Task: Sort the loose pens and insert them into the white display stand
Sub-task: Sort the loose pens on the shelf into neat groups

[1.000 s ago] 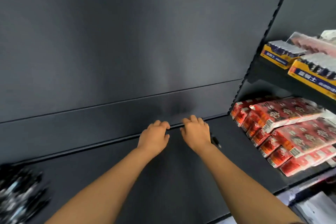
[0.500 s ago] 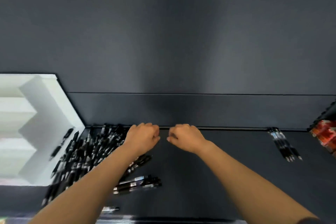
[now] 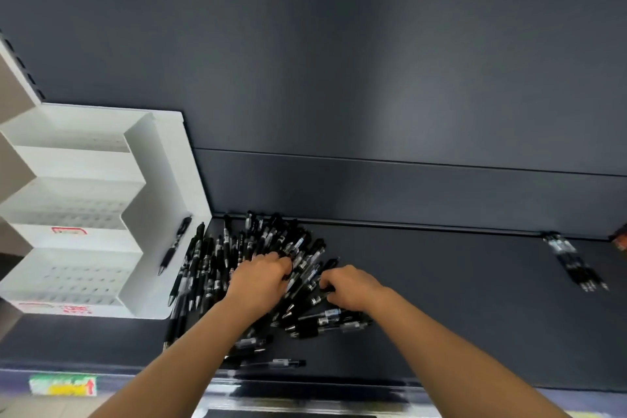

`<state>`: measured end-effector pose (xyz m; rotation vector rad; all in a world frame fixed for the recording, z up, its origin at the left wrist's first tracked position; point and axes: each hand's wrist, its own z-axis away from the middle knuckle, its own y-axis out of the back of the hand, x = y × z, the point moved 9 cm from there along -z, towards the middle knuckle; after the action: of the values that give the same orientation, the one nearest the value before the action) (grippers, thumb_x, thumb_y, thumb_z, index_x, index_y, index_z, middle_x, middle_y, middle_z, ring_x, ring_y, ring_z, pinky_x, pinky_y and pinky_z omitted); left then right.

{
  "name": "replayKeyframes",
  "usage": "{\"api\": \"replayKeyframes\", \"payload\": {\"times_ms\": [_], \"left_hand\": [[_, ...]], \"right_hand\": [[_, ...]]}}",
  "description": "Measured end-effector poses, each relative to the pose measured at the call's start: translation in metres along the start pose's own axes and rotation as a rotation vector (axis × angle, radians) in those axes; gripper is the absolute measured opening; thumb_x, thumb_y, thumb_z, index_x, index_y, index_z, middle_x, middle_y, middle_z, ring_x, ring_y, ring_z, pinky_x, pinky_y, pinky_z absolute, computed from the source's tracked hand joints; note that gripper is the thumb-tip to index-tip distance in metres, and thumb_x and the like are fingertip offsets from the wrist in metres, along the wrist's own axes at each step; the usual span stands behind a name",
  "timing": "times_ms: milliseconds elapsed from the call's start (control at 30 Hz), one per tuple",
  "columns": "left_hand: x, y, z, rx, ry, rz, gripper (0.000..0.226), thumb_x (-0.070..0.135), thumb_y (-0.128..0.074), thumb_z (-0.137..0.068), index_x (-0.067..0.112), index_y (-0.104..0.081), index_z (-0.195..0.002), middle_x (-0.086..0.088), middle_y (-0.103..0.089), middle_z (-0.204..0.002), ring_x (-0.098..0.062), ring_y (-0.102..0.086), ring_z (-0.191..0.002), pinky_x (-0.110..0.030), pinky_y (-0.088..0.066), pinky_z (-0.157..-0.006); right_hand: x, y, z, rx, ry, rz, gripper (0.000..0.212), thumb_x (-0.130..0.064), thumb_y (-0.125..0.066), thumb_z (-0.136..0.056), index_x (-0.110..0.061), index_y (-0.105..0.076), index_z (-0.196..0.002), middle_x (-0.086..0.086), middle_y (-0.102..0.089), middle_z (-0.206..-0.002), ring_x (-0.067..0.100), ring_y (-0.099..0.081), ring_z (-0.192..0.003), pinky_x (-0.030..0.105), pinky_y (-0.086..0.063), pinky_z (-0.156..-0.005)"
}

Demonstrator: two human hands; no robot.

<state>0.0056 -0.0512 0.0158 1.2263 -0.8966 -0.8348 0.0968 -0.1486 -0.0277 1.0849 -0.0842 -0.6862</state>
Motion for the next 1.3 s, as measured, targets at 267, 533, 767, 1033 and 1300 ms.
{"api": "replayKeyframes", "payload": {"times_ms": [267, 533, 767, 1033, 1300], "left_hand": [[0.026, -0.026, -0.014, 0.029, -0.060, -0.056, 0.031, 0.029, -0.052, -0.092, 0.019, -0.052, -0.121, -0.002, -0.049, -0.127, -0.024, -0.047, -0.117, -0.036, -0.039, -0.093], [0.047, -0.040, -0.036, -0.039, -0.018, -0.212, 0.034, 0.020, -0.051, -0.088, 0.013, -0.053, -0.121, -0.008, -0.049, -0.125, -0.028, -0.047, -0.115, -0.039, -0.038, -0.091], [0.063, -0.042, -0.048, -0.034, -0.053, -0.249, 0.038, 0.010, -0.052, -0.084, 0.012, -0.042, -0.121, -0.009, -0.050, -0.120, -0.030, -0.053, -0.108, -0.037, -0.043, -0.083], [0.085, -0.039, -0.086, -0.159, 0.050, -0.158, 0.019, 0.008, -0.050, -0.089, 0.006, -0.054, -0.107, -0.011, -0.065, -0.108, -0.031, -0.063, -0.100, -0.035, -0.043, -0.067], [0.132, -0.054, -0.106, -0.235, 0.032, -0.066, 0.048, 0.051, -0.040, -0.094, 0.014, -0.038, -0.125, -0.009, -0.055, -0.122, -0.031, -0.055, -0.113, -0.040, -0.046, -0.082]], "right_hand": [[0.019, 0.009, -0.005, 0.306, -0.202, -0.306, 0.026, -0.008, -0.044, -0.091, -0.015, -0.059, -0.111, 0.013, -0.063, -0.109, 0.030, -0.060, -0.096, 0.033, -0.049, -0.075], [0.056, 0.000, 0.006, 0.479, -0.432, -0.884, 0.023, -0.002, -0.055, -0.085, -0.016, -0.044, -0.099, 0.010, -0.057, -0.086, 0.029, -0.065, -0.082, 0.046, -0.059, -0.068], [0.090, 0.010, 0.013, 0.580, -0.404, -1.061, 0.062, -0.003, -0.058, -0.088, -0.019, -0.030, -0.140, 0.012, -0.065, -0.084, 0.031, -0.069, -0.081, 0.044, -0.056, -0.081], [0.155, 0.037, 0.028, 0.569, -0.515, -0.652, 0.033, -0.024, -0.055, -0.089, -0.018, -0.052, -0.121, 0.009, -0.066, -0.093, 0.027, -0.064, -0.083, 0.029, -0.045, -0.058], [0.223, 0.054, 0.025, 0.554, -0.496, -0.369, 0.018, -0.017, -0.050, -0.091, -0.010, -0.056, -0.106, 0.012, -0.066, -0.095, 0.033, -0.062, -0.082, 0.029, -0.042, -0.059]]}}
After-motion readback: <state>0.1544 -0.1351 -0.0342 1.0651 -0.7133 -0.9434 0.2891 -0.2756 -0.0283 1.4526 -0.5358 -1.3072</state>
